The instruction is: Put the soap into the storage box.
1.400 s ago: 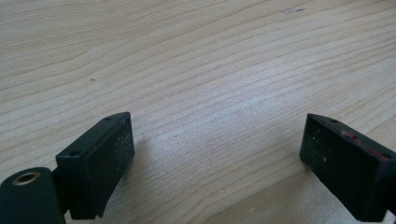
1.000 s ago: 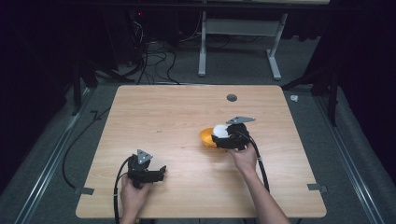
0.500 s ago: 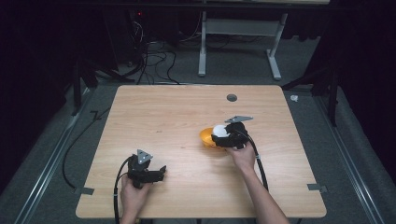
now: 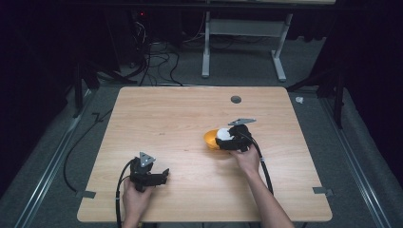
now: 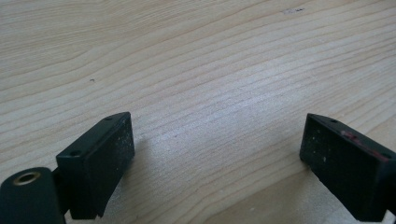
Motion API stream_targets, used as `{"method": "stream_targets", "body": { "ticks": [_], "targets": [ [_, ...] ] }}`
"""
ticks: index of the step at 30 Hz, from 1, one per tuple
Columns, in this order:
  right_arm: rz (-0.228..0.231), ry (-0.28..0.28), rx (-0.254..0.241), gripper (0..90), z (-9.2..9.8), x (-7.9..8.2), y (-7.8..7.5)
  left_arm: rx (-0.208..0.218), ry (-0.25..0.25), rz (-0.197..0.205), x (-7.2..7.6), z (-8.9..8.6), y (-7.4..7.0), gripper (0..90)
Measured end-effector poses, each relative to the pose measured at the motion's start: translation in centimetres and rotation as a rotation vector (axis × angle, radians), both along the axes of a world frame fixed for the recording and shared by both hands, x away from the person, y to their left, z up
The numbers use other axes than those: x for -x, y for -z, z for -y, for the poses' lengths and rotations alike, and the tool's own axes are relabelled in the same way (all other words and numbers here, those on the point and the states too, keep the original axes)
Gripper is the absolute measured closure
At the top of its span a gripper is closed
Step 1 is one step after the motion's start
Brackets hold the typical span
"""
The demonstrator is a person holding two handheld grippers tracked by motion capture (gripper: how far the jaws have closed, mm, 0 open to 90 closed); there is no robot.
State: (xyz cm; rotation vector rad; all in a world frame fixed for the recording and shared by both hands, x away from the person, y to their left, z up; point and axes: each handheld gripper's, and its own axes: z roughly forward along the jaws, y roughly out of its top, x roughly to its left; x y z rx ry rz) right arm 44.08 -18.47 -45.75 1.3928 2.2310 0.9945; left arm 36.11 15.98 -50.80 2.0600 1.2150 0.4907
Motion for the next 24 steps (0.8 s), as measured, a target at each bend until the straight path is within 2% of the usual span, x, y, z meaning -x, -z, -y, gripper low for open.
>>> {"method": "stream_targets", "body": {
  "ticks": [7,10,24],
  "targets": [
    [-0.002,-0.011,0.000,24.0,0.2,0.1,0.2,-0.001,0.000,0.000,0.0,0.0,0.0,10.4],
    [0.026,-0.012,-0.027,25.2,0.5,0.3,-0.4,0.000,0.000,0.000,0.0,0.0,0.0,10.5],
    [0.082,-0.019,-0.067,27.6,1.5,1.3,-1.7,-0.001,0.000,0.000,0.0,0.0,0.0,10.5]
  ]
}}
